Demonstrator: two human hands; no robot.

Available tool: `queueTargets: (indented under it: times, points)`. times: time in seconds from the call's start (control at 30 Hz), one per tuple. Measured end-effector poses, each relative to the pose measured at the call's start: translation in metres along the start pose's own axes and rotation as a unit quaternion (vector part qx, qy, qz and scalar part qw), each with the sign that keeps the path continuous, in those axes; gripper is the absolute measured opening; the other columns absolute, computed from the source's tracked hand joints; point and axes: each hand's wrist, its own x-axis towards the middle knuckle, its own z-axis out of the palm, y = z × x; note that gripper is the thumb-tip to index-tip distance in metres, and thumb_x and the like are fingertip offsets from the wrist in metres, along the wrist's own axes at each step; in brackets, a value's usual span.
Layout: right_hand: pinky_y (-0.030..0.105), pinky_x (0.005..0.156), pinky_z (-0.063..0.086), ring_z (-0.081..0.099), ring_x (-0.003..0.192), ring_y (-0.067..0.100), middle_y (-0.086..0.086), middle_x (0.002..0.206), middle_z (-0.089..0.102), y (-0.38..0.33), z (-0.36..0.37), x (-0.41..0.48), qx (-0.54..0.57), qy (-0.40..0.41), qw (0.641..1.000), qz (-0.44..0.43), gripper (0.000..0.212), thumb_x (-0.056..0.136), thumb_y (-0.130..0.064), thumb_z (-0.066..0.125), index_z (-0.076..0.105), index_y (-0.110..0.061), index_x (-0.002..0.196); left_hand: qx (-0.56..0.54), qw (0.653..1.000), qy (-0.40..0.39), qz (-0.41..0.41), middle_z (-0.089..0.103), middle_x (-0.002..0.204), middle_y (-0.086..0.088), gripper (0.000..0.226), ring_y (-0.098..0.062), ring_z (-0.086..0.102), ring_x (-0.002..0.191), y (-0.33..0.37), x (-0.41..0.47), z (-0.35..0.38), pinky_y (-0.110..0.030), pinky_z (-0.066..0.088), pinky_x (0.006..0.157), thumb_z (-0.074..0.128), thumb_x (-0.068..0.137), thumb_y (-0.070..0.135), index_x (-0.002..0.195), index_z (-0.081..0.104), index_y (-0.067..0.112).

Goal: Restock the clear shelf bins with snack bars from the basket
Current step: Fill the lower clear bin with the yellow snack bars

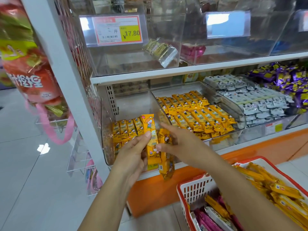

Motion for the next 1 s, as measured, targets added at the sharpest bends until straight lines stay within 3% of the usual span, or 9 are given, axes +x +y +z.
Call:
queueTargets:
  times: [0.13,0.2,0.33,0.47,0.6,0.67,0.77,0.83,1.0]
  points:
    - [0.029,0.070,0.059,0.064,0.085,0.012,0.001,0.107,0.062,-0.002,-0.029,0.015,0.162,0.072,0.983,0.037,0.051,0.074,-0.038,0.078,0.057,-0.020,0.117,-0.036,0.999,0.025,0.007,0.070,0.094,-0.019,0.026,-0.026,0.068,0.084,0.007,0.006,-0.011,-0.043,0.059,0.075,0.062,0.083,0.025,0.093,0.068,0.003]
    - [0.026,0.067,0.060,0.066,0.088,0.014,0.009,0.126,0.054,0.002,-0.036,0.023,0.263,0.116,0.955,0.072,0.064,0.077,-0.033,0.076,0.048,-0.008,0.129,-0.100,0.995,0.026,-0.008,0.068,0.083,-0.014,0.016,-0.022,0.071,0.074,0.011,0.007,-0.015,-0.034,0.060,0.064,0.056,0.090,0.020,0.087,0.063,0.006]
    - [0.028,0.072,0.060,0.063,0.105,0.023,0.014,0.142,0.039,0.007,-0.032,0.032,0.385,0.190,0.898,0.098,0.067,0.080,-0.036,0.071,0.040,-0.012,0.134,-0.147,0.989,0.026,-0.019,0.067,0.089,-0.016,0.020,-0.024,0.072,0.077,0.018,0.010,-0.021,-0.035,0.060,0.065,0.058,0.086,0.021,0.099,0.055,0.006]
    - [0.025,0.068,0.059,0.067,0.090,0.014,0.004,0.106,0.056,-0.002,-0.019,0.034,0.418,0.229,0.878,0.039,0.032,0.093,-0.032,0.058,0.055,-0.004,0.109,-0.088,0.996,0.009,0.004,0.071,0.091,-0.013,0.016,-0.022,0.071,0.080,0.017,0.007,-0.014,-0.034,0.058,0.074,0.059,0.083,0.014,0.097,0.061,0.007]
    - [0.008,0.058,0.043,0.056,0.060,-0.005,-0.010,0.070,0.057,-0.015,0.009,0.041,0.180,0.240,0.954,-0.028,0.030,0.092,-0.036,0.060,0.063,-0.011,0.076,-0.135,0.991,-0.025,0.008,0.073,0.090,-0.012,0.025,-0.020,0.072,0.078,0.014,0.008,-0.003,-0.032,0.059,0.071,0.059,0.074,0.016,0.099,0.062,0.010]
    - [0.021,0.052,0.036,0.047,0.053,0.004,-0.007,0.056,0.051,-0.013,0.017,0.043,0.019,0.223,0.972,-0.064,0.040,0.093,-0.042,0.056,0.061,-0.015,0.063,-0.141,0.990,-0.012,0.024,0.073,0.098,-0.013,0.032,-0.021,0.072,0.085,0.014,0.011,-0.007,-0.031,0.060,0.071,0.059,0.076,0.018,0.107,0.062,0.011]
    - [0.033,0.076,0.049,0.062,0.090,0.014,0.003,0.099,0.070,-0.018,0.012,0.036,-0.092,0.111,0.986,-0.080,0.041,0.091,-0.048,0.054,0.068,-0.018,0.115,-0.108,0.994,0.006,0.028,0.072,0.101,-0.011,0.032,-0.019,0.071,0.084,0.012,0.014,-0.015,-0.031,0.059,0.075,0.062,0.075,0.021,0.106,0.064,0.012]
    - [0.033,0.096,0.043,0.049,0.120,0.017,0.001,0.134,0.052,-0.022,0.009,0.032,-0.156,0.008,0.984,-0.088,0.070,0.086,-0.051,0.060,0.036,-0.027,0.147,-0.080,0.996,0.016,0.028,0.072,0.096,-0.011,0.032,-0.017,0.071,0.078,0.009,0.015,-0.017,-0.028,0.059,0.070,0.065,0.073,0.023,0.102,0.065,0.011]
    - [0.034,0.091,0.045,0.050,0.117,0.022,0.005,0.130,0.051,-0.039,0.000,0.031,-0.301,-0.023,0.946,-0.121,0.080,0.081,-0.044,0.067,0.026,-0.030,0.149,-0.043,0.998,0.016,0.043,0.073,0.091,-0.010,0.029,-0.016,0.071,0.077,0.012,0.012,-0.017,-0.027,0.059,0.068,0.062,0.081,0.029,0.098,0.066,0.006]
